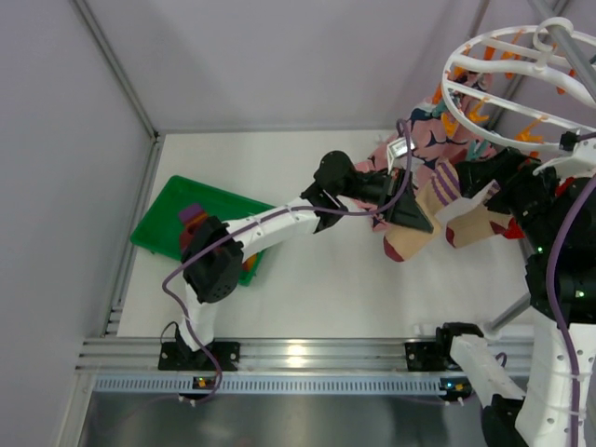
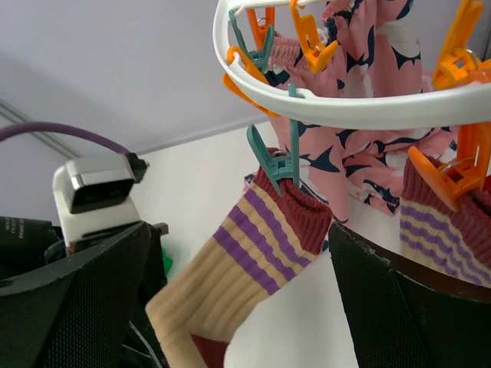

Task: Remove the socks clipped to the hanger

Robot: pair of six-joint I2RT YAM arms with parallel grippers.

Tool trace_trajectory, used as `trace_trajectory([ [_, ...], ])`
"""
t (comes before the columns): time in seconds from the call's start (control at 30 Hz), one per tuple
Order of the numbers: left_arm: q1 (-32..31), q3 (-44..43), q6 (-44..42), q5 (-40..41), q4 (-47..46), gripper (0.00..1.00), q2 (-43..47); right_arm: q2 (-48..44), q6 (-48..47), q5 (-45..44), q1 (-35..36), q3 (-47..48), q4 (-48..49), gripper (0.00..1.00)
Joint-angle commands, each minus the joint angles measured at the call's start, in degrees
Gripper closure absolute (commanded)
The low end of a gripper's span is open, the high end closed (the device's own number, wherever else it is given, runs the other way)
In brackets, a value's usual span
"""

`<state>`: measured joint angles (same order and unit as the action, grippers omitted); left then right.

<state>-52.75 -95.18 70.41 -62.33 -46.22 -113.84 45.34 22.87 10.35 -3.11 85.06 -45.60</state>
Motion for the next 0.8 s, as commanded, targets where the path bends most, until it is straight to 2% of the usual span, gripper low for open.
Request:
trace_trajectory([
  [0.0, 0.11, 3.23, 0.43, -2.01, -0.72, 1.00, 3.88, 2.03, 0.32, 2.82, 0.83, -1.01, 6.20, 0.08],
  [0.1, 0.02, 5.17, 0.34, -2.01, -0.72, 1.00, 5.64, 1.68, 2.09, 3.36, 0.83, -3.75, 10.96, 0.12],
  [0.27, -0.42, 7.37, -0.19, -1.66, -0.72, 1.00, 8.46, 3.87, 0.69, 2.58, 0.74, -2.88, 12.55, 0.20],
  [0.57, -1.39, 7.73, -0.19, -1.22, -0.72, 1.00, 10.13, 5.63, -1.87, 0.37, 0.74, -4.19, 17.03, 0.26],
  [0.77, -1.74, 7.72, -0.01, -1.22, -0.72, 1.00, 9.87, 6.60, -0.90, -0.07, 0.83, -5.25, 19.24, 0.37],
])
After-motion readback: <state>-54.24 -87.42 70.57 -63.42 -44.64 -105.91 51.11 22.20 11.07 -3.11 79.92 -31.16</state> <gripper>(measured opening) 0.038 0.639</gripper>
